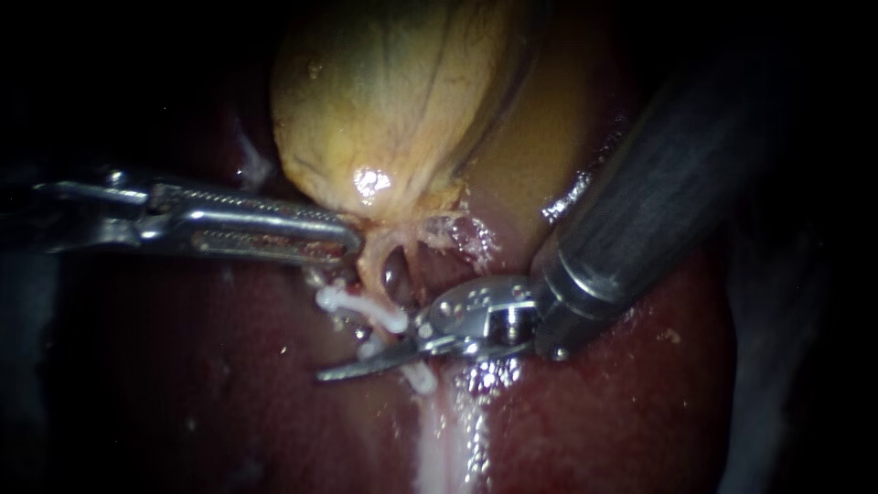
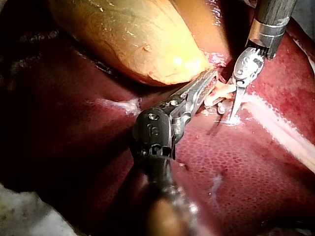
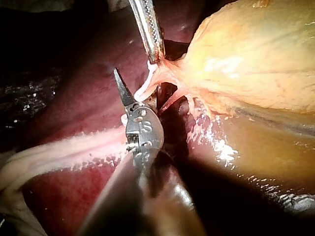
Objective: Go to the cutting position left tube
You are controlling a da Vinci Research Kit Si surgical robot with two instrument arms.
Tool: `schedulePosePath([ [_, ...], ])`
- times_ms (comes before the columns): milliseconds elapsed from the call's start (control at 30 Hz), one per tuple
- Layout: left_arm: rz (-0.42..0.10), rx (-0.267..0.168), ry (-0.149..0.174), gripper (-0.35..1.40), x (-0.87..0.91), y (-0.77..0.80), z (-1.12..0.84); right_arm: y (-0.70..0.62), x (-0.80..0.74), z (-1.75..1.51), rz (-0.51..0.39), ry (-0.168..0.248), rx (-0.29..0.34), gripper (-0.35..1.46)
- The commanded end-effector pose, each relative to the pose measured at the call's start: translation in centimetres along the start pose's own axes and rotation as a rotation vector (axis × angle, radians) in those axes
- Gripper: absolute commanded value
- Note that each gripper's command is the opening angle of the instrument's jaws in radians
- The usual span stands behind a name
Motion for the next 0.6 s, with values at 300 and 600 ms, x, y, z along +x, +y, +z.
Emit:
schedulePosePath([
  [300,0.000,0.001,0.000,-0.35,0.00,0.00,0.01,0.03,-0.04,0.08,0.004,-0.002,0.025,1.41],
  [600,0.000,0.000,0.000,-0.35,0.00,-0.01,0.02,0.03,-0.04,0.07,0.004,-0.002,0.026,1.41],
])
